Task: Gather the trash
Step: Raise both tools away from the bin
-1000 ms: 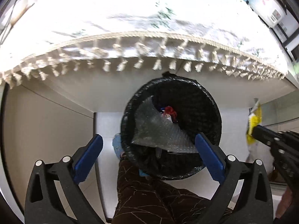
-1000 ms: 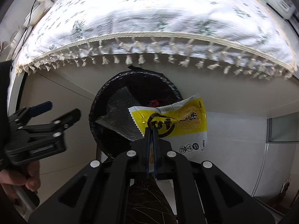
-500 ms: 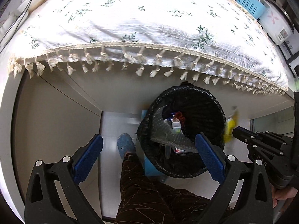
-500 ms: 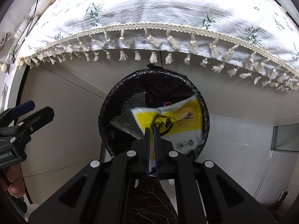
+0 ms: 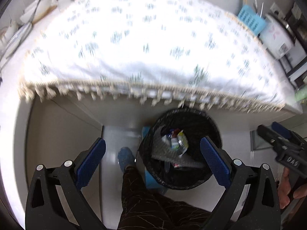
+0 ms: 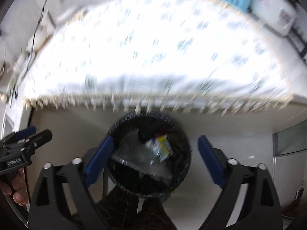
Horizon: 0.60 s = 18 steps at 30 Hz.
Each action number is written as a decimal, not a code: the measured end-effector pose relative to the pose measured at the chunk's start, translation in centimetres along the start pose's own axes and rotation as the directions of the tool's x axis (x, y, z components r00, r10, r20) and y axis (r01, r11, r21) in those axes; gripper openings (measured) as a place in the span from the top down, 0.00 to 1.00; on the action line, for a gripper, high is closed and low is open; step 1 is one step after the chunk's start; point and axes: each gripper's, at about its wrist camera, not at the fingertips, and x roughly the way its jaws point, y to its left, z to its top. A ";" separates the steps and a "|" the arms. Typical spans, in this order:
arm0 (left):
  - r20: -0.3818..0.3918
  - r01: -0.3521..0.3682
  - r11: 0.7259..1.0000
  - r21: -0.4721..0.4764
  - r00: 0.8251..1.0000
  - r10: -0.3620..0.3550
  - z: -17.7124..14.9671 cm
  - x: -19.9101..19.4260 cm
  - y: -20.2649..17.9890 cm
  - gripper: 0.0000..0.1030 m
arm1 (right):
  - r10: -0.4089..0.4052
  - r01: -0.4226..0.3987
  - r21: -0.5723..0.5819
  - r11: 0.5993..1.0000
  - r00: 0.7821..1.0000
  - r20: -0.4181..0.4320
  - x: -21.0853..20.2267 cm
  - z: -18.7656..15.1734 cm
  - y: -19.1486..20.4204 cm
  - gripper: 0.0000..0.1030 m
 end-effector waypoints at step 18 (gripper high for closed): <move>0.187 0.027 0.999 0.021 0.982 -0.030 5.0 -12.5 -1.2 0.06 | -0.082 0.079 0.023 0.997 0.974 0.210 -13.6 4.8 -1.8 0.07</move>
